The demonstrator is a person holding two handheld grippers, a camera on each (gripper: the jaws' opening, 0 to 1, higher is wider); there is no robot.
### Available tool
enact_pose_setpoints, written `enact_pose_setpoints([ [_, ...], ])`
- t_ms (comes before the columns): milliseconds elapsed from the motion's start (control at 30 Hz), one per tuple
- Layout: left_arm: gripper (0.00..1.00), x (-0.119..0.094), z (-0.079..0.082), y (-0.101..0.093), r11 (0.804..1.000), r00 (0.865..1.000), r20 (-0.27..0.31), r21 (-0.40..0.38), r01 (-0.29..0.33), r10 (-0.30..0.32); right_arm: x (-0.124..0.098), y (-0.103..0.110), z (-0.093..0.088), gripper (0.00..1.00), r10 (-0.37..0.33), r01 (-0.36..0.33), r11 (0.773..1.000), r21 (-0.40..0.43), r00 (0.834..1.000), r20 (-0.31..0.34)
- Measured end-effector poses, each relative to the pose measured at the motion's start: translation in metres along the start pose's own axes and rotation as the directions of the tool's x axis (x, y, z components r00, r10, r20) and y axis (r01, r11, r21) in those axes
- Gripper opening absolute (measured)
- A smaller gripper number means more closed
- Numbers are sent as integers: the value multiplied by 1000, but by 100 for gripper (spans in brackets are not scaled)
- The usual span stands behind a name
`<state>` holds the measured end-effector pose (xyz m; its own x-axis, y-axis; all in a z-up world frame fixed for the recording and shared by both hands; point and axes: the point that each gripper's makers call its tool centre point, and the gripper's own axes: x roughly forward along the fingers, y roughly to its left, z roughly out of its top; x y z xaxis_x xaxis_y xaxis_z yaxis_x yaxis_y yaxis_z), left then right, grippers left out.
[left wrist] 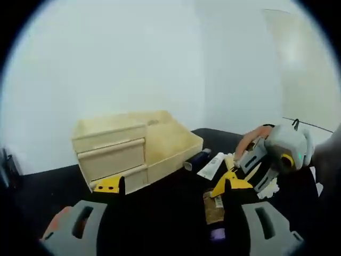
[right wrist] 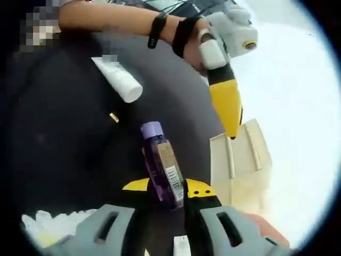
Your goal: Open the drawer, pick up the cosmetic bottles from the table one by one, place them into the drawer, release the gripper, close the drawer, and move the gripper away
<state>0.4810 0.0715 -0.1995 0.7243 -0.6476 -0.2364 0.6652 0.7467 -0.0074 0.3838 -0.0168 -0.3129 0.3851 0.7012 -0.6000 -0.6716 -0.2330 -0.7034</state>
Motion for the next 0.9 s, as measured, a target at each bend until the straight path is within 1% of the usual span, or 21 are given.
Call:
enact_pose_setpoints([
  [100,71,-1,0,7,1000,1000,-7,5,-10,10,4,-3,4,20,17,-17,1000,-22,1000,-1],
  [133,71,-2,-4,-1,1000,1000,-7,8,-13,13,6,-3,5,20,22,-22,999,-29,1000,-1],
  [167,71,-4,-15,-27,1000,1000,-7,10,-17,17,10,-5,4,20,36,-36,998,-54,999,-1],
  [233,70,-6,-22,-38,1000,1000,-8,10,-25,25,14,-6,7,20,61,-61,996,-61,998,4],
  [300,70,-8,-26,-43,999,999,-9,9,-32,32,20,-6,8,21,94,-94,995,-46,995,9],
  [367,70,-10,-29,-46,999,999,-4,6,-40,40,26,-6,9,22,117,-116,992,-51,993,5],
  [467,70,-15,-29,-44,999,999,3,-3,-54,54,32,-6,10,22,149,-149,986,-80,989,-11],
  [600,69,-21,-28,-40,997,997,24,-18,-74,74,40,-9,11,22,173,-174,981,-82,985,-17],
  [667,69,-25,-27,-41,996,996,39,-25,-84,85,45,-15,6,22,213,-214,975,-53,977,-18],
  [733,69,-27,-27,-41,995,994,49,-31,-91,93,47,-15,6,22,249,-249,968,-9,968,-8],
  [767,69,-28,-26,-42,995,994,53,-32,-93,95,47,-14,6,23,278,-278,960,13,960,0],
  [800,69,-29,-26,-43,995,994,57,-32,-94,96,48,-15,5,23,306,-306,950,61,952,7],
  [833,69,-30,-26,-44,995,994,61,-34,-94,96,49,-16,6,22,341,-341,933,111,940,22],
  [867,69,-30,-26,-45,995,993,64,-37,-93,96,50,-18,6,21,353,-354,926,132,935,30],
  [900,69,-30,-26,-46,995,993,67,-39,-93,96,51,-19,5,21,375,-375,910,174,926,38],
])
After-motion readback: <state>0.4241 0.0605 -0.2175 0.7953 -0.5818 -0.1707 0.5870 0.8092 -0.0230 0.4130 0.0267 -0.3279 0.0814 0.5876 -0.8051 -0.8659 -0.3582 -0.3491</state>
